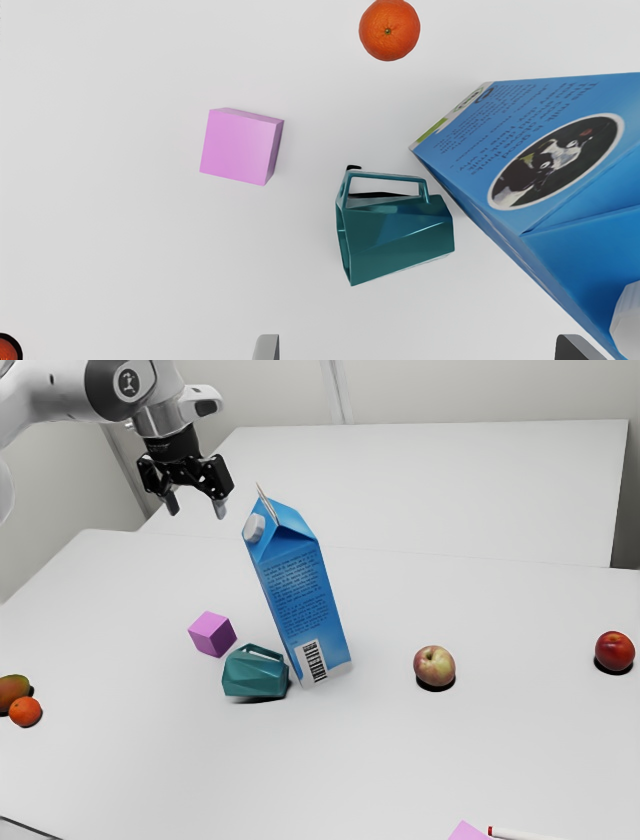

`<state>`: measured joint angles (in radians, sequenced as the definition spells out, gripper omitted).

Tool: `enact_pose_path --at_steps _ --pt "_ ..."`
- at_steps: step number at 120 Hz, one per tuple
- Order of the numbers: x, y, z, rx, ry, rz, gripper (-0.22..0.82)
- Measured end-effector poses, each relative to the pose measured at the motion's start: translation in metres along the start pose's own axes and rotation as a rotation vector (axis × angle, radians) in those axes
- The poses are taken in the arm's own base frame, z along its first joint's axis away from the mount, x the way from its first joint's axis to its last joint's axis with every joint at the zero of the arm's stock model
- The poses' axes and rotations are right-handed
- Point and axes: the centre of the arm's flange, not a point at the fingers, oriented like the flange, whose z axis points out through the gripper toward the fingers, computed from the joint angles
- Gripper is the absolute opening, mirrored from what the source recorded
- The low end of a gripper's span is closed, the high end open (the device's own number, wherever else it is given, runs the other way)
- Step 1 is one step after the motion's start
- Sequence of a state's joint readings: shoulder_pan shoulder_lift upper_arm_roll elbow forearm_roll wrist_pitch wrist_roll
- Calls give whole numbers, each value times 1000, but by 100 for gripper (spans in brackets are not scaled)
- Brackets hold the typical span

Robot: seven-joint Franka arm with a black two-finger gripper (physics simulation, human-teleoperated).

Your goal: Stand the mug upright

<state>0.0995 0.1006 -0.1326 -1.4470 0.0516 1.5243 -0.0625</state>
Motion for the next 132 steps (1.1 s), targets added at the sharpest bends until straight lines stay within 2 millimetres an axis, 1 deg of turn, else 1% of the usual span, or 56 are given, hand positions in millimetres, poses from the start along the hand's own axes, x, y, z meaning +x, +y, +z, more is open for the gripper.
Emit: enact_pose_path --at_steps 16,36,43,50,57,68,79,84,96,108,125,132 --pt "0 -3 0 -2 -1 -11 60" --pt "-1 -3 9 -8 -24 -15 60" --pt "-2 -2 9 -13 -28 -17 60" --pt "-5 -2 15 -29 -50 -21 60" --pt "-7 -9 21 -54 -73 -39 60" --pt "-12 -26 35 -106 -111 -77 60" --pt "-27 -41 45 -170 -128 -99 60" --pt "-32 -45 54 -202 -133 -99 60" --pt "-42 -57 87 -283 -133 -85 60" --pt "-46 -67 116 -345 -107 -59 60" --pt "-52 -71 164 -433 -71 -17 60" --pt "-57 -71 180 -470 -49 -4 60"
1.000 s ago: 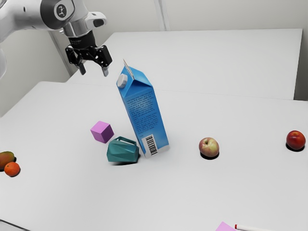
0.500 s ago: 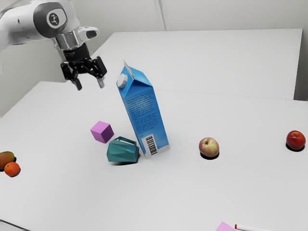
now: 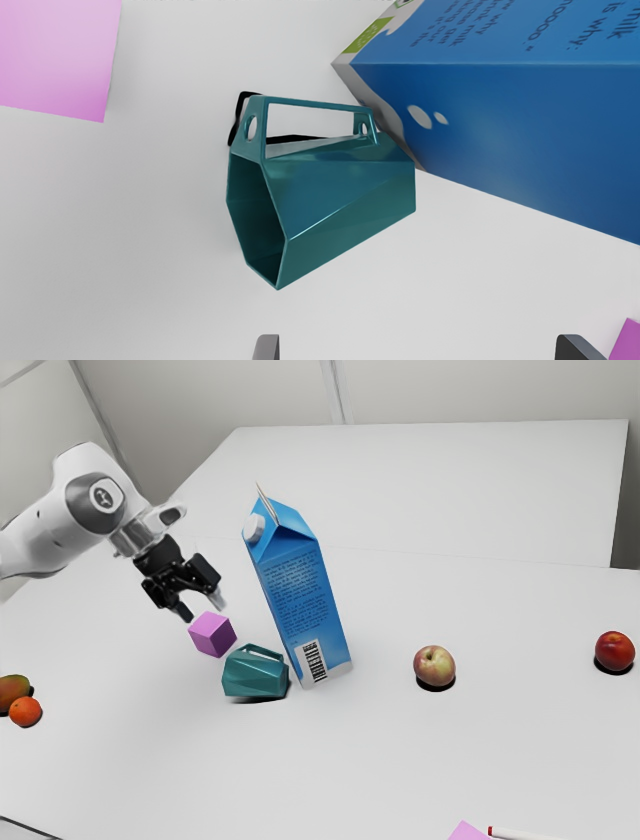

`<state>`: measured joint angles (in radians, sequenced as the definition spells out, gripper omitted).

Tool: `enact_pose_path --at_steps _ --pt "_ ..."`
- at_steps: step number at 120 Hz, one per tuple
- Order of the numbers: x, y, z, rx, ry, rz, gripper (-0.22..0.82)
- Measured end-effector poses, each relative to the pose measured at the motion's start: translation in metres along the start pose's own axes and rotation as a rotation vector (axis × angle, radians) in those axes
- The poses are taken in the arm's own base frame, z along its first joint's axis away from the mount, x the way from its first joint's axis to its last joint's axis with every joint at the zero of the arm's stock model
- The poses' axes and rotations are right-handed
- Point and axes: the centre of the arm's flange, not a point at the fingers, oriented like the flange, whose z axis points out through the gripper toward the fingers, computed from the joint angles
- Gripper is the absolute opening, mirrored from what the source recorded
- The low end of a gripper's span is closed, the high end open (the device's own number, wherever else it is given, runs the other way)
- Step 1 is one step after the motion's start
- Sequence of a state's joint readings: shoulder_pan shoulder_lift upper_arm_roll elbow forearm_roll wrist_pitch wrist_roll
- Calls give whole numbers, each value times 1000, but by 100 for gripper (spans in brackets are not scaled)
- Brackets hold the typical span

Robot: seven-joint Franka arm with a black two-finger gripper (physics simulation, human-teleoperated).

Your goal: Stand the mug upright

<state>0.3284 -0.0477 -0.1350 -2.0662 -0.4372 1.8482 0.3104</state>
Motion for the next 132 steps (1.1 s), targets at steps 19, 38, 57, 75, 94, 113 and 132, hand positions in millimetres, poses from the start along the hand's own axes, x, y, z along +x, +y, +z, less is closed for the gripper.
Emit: enact_pose_path --at_steps 19,38,57,75,94,113,132 --pt "-9 -15 34 -88 42 35 60" --pt "-13 -44 51 -157 85 32 60" --pt "-13 -77 66 -201 104 23 60" --pt "-10 -92 80 -233 105 35 60" --pt "-1 -88 110 -297 91 64 60" --pt "1 -93 121 -331 98 80 60" --pt "-1 -98 134 -380 93 86 60"
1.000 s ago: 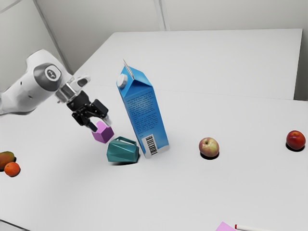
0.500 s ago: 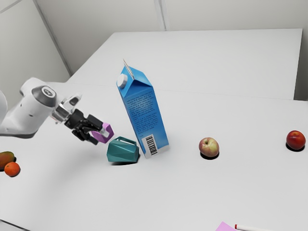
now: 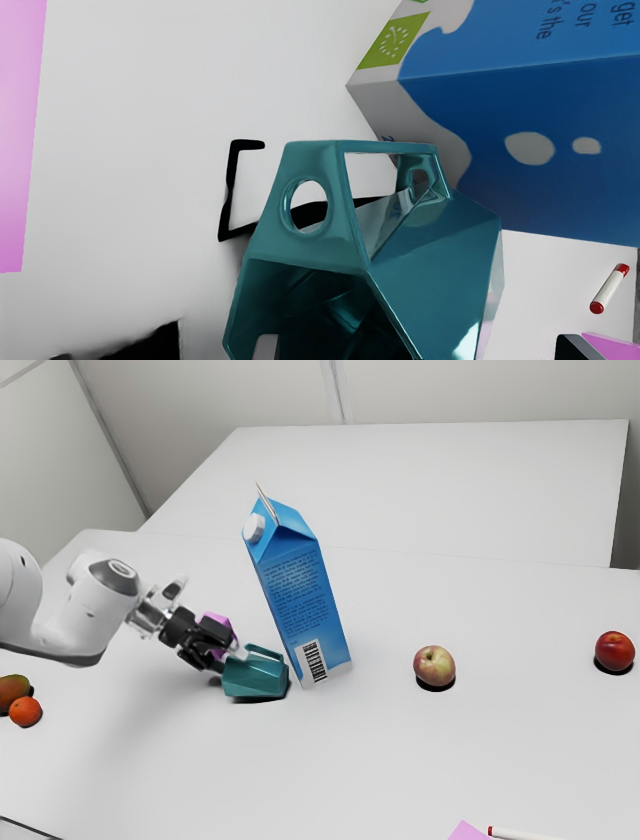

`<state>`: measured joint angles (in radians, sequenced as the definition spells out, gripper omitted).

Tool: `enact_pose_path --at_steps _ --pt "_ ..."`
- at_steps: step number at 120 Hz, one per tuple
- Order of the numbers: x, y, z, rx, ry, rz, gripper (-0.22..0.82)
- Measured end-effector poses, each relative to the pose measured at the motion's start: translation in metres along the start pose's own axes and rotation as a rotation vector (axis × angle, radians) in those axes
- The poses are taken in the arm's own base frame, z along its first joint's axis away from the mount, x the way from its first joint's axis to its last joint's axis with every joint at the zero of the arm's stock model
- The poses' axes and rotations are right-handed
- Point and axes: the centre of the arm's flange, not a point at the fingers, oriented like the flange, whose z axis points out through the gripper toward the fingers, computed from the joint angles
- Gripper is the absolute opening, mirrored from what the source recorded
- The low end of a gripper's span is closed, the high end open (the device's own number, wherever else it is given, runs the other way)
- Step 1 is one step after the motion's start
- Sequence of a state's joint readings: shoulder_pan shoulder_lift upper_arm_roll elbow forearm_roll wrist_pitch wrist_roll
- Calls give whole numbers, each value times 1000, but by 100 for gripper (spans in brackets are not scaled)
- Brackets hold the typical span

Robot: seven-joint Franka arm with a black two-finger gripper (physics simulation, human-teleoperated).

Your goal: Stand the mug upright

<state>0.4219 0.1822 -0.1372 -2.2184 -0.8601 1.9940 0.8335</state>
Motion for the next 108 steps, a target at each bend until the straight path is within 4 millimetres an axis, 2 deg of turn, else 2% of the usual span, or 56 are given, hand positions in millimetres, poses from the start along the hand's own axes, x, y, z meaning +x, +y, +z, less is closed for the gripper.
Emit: enact_pose_path --at_steps 12,38,60,82,108 --pt "-2 -4 1 -22 3 6 57" --pt "-3 -4 5 -54 1 34 33" --pt "-3 -4 4 -74 8 49 19" --pt "-3 -3 2 -80 11 70 -3" --pt "-1 9 -5 -72 17 113 -14"
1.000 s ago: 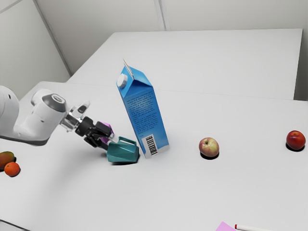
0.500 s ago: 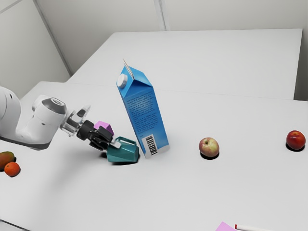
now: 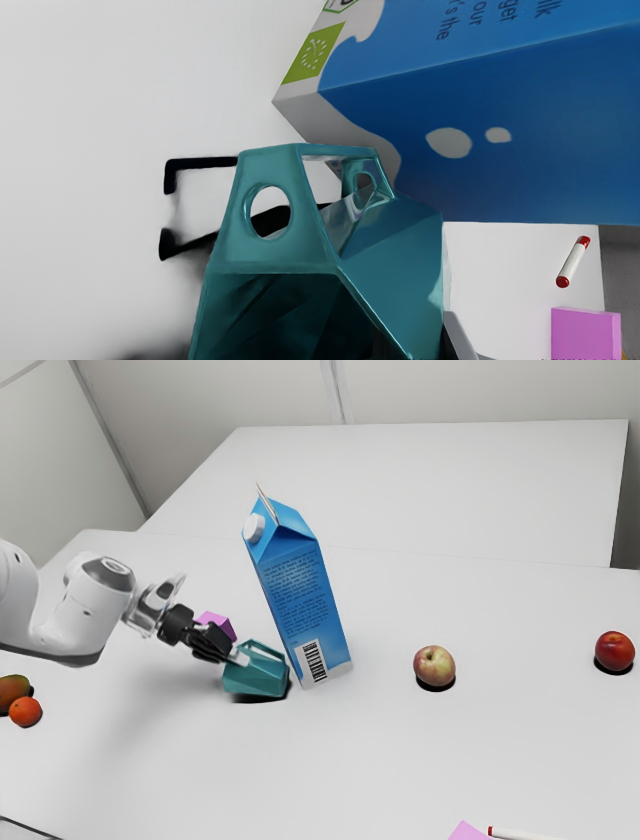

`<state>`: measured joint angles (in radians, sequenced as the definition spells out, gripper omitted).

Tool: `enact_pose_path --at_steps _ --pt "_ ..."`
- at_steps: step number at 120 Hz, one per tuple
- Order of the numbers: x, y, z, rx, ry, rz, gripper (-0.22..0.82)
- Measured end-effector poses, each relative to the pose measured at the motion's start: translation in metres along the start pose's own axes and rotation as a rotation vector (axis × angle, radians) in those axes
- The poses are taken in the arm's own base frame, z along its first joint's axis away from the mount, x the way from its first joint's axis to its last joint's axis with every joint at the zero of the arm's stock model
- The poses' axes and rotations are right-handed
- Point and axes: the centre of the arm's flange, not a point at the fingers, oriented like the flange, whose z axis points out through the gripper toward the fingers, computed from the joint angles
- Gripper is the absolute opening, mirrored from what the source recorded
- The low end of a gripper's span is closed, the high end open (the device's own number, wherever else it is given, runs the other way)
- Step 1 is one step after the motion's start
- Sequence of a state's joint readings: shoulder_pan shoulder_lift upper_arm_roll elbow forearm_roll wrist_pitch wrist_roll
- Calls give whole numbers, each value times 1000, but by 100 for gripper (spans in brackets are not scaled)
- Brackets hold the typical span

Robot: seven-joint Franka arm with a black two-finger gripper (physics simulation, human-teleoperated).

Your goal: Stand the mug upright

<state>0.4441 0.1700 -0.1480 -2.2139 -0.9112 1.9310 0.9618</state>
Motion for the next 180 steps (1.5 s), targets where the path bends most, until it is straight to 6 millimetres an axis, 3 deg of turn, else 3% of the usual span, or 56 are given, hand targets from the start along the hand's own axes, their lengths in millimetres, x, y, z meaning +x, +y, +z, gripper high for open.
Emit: enact_pose_path --at_steps 34,53,81,100,116,160,180 --pt "4 28 -21 19 20 67 -17" --pt "-4 47 -33 50 23 102 -18" --pt "-16 59 -38 266 -99 190 -18" --pt "-5 110 -1 470 -263 357 -18" --pt "1 131 21 579 -321 417 -18" --pt "-9 143 46 742 -354 398 -18" --pt "-13 140 53 771 -348 365 -18"
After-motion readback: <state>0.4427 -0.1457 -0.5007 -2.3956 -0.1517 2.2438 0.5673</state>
